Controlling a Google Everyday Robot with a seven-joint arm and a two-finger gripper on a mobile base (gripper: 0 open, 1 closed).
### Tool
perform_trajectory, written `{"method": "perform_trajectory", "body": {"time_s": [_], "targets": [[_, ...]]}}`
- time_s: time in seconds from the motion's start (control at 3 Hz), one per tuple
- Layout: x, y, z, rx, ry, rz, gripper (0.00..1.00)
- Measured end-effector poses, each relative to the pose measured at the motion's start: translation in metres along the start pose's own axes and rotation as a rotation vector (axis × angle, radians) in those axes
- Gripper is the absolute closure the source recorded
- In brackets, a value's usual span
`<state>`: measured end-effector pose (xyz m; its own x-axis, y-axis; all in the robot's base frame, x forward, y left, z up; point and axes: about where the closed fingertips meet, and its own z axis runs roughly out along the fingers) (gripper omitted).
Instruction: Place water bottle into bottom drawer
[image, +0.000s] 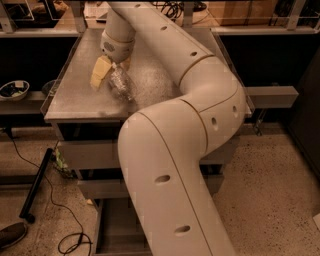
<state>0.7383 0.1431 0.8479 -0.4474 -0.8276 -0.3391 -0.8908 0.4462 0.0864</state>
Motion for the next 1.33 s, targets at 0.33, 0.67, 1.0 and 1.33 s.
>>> {"method": "perform_trajectory", "body": {"time_s": [0.33, 0.67, 1.0, 1.33], "targets": [[0.0, 0.0, 0.0, 0.0, 0.0, 0.0, 0.47], [0.0, 0.0, 0.0, 0.0, 0.0, 0.0, 0.71], [0.0, 0.0, 0.0, 0.0, 0.0, 0.0, 1.0], [-0.0013, -0.0003, 0.001, -0.004, -0.009, -0.002, 1.0]]}}
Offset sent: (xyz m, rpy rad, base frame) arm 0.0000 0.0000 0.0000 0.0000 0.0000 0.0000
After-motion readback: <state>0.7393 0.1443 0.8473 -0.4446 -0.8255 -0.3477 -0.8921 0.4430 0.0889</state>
